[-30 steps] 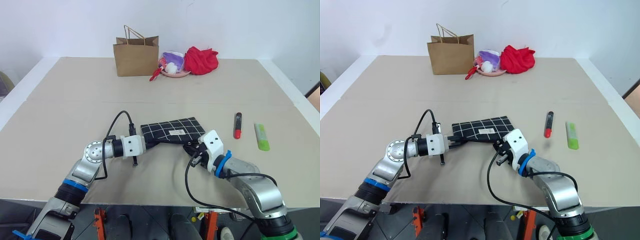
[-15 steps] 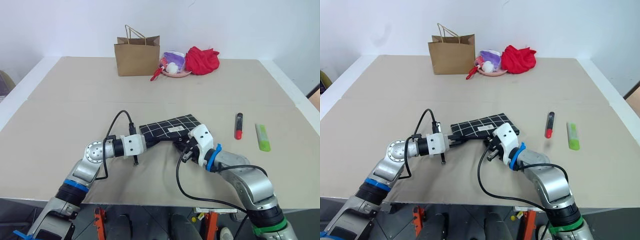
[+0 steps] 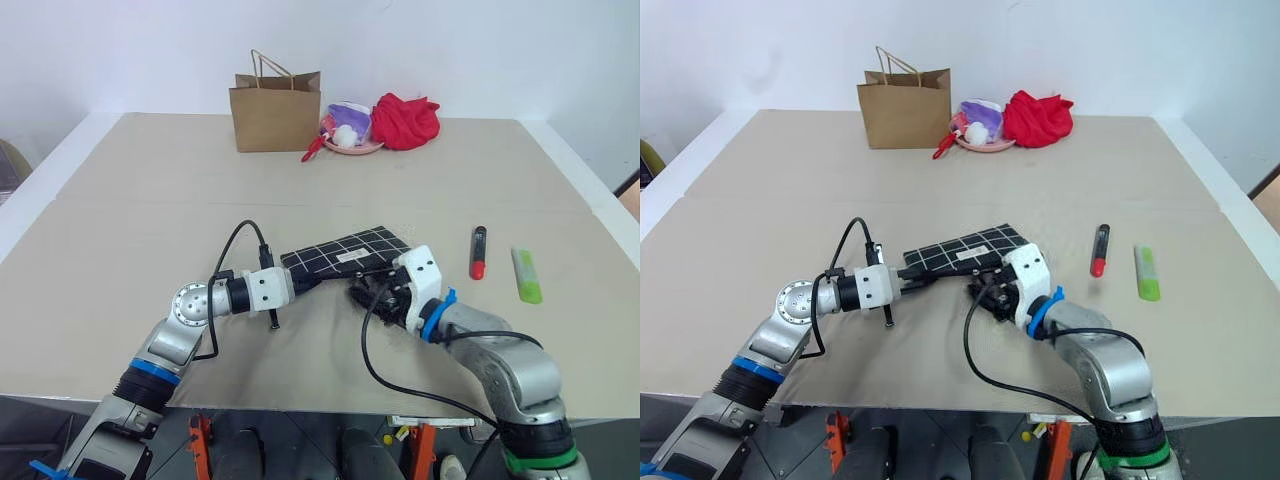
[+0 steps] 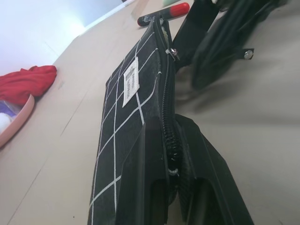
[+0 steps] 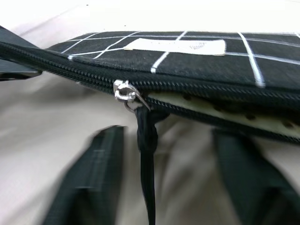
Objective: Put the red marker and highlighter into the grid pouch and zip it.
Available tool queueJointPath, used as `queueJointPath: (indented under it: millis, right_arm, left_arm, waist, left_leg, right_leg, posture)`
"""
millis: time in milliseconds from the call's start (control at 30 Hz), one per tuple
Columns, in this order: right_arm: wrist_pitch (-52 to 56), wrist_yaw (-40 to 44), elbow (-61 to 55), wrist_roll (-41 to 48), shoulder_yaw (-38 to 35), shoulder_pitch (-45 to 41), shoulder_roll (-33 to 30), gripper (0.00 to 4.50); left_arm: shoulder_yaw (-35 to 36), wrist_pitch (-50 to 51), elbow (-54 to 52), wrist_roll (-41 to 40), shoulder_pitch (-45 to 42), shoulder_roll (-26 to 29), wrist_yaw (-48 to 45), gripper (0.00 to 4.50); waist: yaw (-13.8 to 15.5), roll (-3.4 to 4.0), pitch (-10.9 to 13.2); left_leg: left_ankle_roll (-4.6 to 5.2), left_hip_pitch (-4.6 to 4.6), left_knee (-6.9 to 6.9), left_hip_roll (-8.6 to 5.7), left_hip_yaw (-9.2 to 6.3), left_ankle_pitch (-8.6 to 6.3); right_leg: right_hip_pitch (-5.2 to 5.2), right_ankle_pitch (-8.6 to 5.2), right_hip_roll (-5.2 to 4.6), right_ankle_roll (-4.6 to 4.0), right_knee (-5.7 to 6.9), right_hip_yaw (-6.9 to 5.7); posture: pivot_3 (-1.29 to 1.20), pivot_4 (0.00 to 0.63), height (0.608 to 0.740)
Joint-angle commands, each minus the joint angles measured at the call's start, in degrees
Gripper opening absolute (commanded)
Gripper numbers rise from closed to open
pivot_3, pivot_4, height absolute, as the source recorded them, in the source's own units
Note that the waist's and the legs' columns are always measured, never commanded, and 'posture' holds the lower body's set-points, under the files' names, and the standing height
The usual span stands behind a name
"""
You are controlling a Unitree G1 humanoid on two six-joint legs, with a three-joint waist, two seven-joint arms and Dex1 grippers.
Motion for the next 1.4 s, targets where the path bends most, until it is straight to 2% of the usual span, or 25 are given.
queueJointPath:
  millis: [33, 167, 333, 567, 767, 933, 1033, 1133, 1333, 1400]
  right_arm:
    - [2.2, -0.6, -5.7, 3.9, -7.1, 2.3, -1.0, 4.47]
    - [4.2, -0.8, -7.4, 5.6, -13.0, 6.2, -3.6, 4.47]
    - [-0.5, -5.9, -4.0, 1.1, -16.4, 7.3, -4.0, 4.47]
    - [-10.2, -19.6, 6.8, -9.8, -15.6, -1.7, 0.1, 4.47]
    - [-15.7, -26.4, 16.0, -17.2, -13.9, -6.4, 0.9, 4.47]
    - [-15.8, -29.7, 21.8, -18.4, -14.7, -8.5, 3.5, 4.47]
    - [-15.1, -28.6, 22.8, -17.5, -14.6, -8.4, 4.5, 4.47]
    - [-14.5, -27.8, 22.6, -17.7, -14.0, -7.6, 4.6, 3.67]
    - [-11.9, -27.6, 22.2, -17.6, -14.3, -7.0, 4.7, 0.72]
    - [-11.4, -27.5, 21.8, -17.5, -14.4, -6.9, 4.8, 0.57]
  left_arm:
    - [1.0, -0.7, -1.6, -0.4, -0.4, 0.2, 0.6, 0.00]
    - [0.9, -1.4, -0.4, 0.2, -1.0, 0.2, 0.8, 0.00]
    - [0.9, -2.0, 0.3, 0.4, -1.5, 0.1, 1.3, 0.00]
    - [0.6, -2.9, 0.3, 0.4, -1.5, -0.2, 1.7, 0.00]
    - [0.7, -2.9, -1.1, 0.2, -0.8, -0.2, 1.7, 0.00]
    - [0.9, -2.4, -1.8, 0.1, -0.6, -0.2, 1.9, 0.00]
    - [1.0, -2.1, -2.1, 0.2, -0.5, -0.2, 2.2, 0.00]
    - [1.1, -2.1, -2.0, 0.1, -0.4, -0.1, 2.2, 0.00]
    - [1.3, -1.7, -2.0, 0.1, -0.5, -0.1, 2.4, 0.00]
    - [1.3, -1.6, -1.9, 0.0, -0.5, -0.1, 2.4, 0.00]
  waist:
    - [0.0, 0.00, 0.0]
    - [0.1, 0.00, 0.0]
    - [-0.1, 0.00, 0.0]
    - [-0.2, 0.01, 0.0]
    - [0.0, 0.01, 0.0]
    - [0.0, 0.02, 0.0]
    - [-0.1, 0.04, 0.0]
    - [-0.1, 0.05, 0.0]
    - [0.0, 0.05, 0.0]
    - [0.0, 0.05, 0.0]
  left_leg:
    - [0.00, -0.01, 0.00, 0.00, 0.00, 0.00]
    - [0.00, -0.01, 0.02, -0.01, 0.00, 0.00]
    - [0.00, 0.04, 0.02, -0.01, 0.00, 0.00]
    - [0.01, 0.05, 0.06, -0.01, 0.01, 0.03]
    - [0.01, -0.01, 0.00, -0.03, 0.01, 0.02]
    - [0.02, 0.01, -0.04, -0.02, 0.00, 0.01]
    - [0.03, 0.01, -0.03, -0.02, 0.01, 0.01]
    - [0.03, 0.01, -0.03, -0.02, 0.00, 0.01]
    - [0.03, 0.02, -0.02, -0.02, 0.00, 0.01]
    - [0.03, 0.03, -0.02, -0.02, 0.00, 0.01]
  right_leg:
    - [0.00, 0.00, 0.00, 0.00, 0.00, 0.00]
    - [0.01, 0.01, -0.01, 0.00, 0.00, 0.00]
    - [0.01, 0.04, 0.00, -0.01, 0.00, 0.00]
    - [0.01, 0.13, 0.00, -0.01, 0.00, 0.00]
    - [0.00, 0.06, -0.02, -0.02, -0.01, 0.01]
    - [-0.01, 0.06, 0.00, -0.06, 0.00, 0.00]
    - [-0.01, 0.06, -0.01, -0.06, 0.00, 0.01]
    - [0.00, 0.05, -0.01, -0.05, 0.00, 0.01]
    - [0.01, 0.05, -0.01, -0.04, 0.00, 0.01]
    - [0.03, 0.05, -0.01, -0.04, 0.00, 0.00]
  posture:
    - [0.00, 0.150, 0.740]
    - [0.00, 0.150, 0.740]
    - [0.00, 0.150, 0.740]
    - [0.00, 0.150, 0.740]
    - [0.00, 0.150, 0.740]
    - [0.00, 0.150, 0.740]
    - [0.00, 0.150, 0.740]
    - [0.00, 0.150, 0.740]
    - [0.00, 0.150, 0.740]
    - [0.00, 0.150, 0.740]
